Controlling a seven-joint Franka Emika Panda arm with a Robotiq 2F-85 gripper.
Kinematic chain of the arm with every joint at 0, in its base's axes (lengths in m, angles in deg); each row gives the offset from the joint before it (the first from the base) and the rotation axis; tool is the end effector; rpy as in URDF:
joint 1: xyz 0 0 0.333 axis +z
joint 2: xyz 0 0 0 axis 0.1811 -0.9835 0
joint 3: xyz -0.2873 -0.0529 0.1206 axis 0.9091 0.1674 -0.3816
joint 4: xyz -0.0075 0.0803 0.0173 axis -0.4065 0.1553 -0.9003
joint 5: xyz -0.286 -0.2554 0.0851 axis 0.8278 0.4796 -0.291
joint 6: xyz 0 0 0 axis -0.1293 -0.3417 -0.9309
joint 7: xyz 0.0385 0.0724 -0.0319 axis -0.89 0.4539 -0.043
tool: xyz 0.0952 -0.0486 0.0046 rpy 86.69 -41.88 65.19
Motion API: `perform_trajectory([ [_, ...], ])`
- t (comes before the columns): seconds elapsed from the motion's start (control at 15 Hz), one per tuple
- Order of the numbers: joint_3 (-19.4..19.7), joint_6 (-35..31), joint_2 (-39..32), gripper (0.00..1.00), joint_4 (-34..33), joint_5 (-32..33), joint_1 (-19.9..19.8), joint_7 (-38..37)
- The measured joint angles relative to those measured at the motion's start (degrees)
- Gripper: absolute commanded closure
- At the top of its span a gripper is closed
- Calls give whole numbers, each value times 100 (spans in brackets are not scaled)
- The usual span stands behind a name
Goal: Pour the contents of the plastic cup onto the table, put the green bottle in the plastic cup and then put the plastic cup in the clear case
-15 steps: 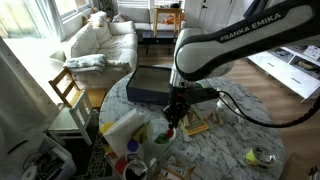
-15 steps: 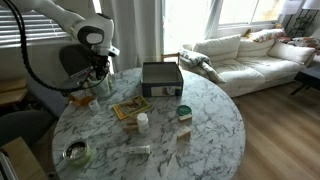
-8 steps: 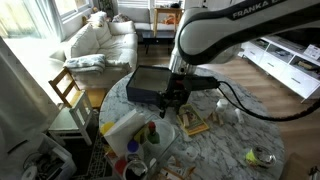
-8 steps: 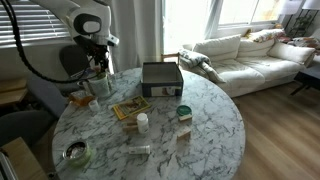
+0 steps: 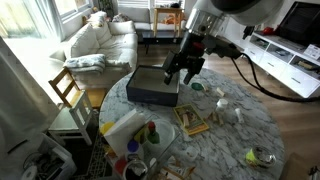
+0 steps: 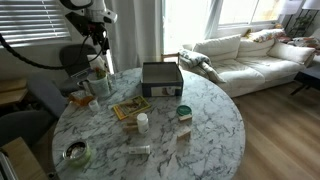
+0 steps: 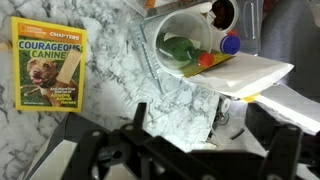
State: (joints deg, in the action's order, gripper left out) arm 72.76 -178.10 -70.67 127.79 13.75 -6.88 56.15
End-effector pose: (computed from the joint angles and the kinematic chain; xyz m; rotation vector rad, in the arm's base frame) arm 0.5806 0.0952 0.4866 -2.8104 0.1882 -0.1120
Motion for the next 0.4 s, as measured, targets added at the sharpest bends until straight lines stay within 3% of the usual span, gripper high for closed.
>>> perform_trajectory([
  [0.4, 151, 221, 582, 0, 327, -105, -153, 374],
])
